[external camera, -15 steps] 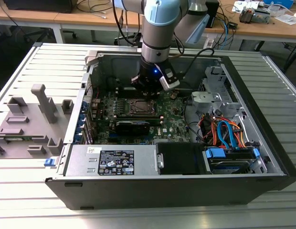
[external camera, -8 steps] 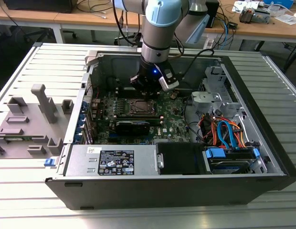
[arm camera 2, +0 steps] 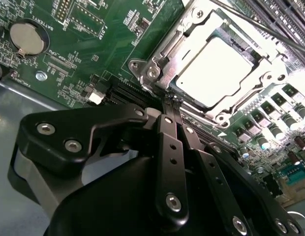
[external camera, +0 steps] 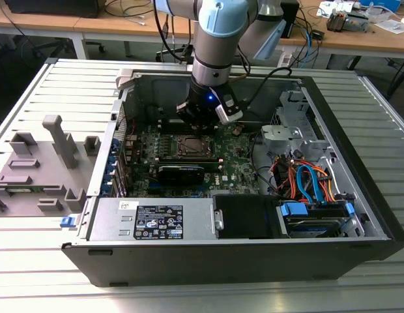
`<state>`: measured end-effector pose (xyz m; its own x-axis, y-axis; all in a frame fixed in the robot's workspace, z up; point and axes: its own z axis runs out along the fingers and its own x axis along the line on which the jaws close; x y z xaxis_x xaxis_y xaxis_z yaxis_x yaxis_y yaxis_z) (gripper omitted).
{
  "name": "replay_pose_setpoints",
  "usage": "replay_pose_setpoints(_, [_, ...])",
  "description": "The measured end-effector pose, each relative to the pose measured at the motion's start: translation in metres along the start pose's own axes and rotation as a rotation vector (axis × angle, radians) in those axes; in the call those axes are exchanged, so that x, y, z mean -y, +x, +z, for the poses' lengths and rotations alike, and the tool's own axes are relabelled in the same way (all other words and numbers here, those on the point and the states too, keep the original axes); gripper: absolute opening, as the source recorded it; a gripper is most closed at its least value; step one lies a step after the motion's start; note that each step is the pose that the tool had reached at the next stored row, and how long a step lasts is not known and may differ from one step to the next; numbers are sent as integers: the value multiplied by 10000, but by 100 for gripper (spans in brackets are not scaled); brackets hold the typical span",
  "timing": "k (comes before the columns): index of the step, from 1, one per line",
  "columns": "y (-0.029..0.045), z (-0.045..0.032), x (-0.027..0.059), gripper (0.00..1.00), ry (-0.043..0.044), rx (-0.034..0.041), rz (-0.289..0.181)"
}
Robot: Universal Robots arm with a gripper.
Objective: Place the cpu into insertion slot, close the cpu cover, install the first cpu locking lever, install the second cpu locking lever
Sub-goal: 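Install the first cpu locking lever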
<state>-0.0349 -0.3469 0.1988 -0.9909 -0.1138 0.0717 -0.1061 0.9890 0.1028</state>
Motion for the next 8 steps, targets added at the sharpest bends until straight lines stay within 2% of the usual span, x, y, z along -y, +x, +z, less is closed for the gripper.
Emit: replay_pose_setpoints(8, [0, 0, 0, 11, 2, 2, 0])
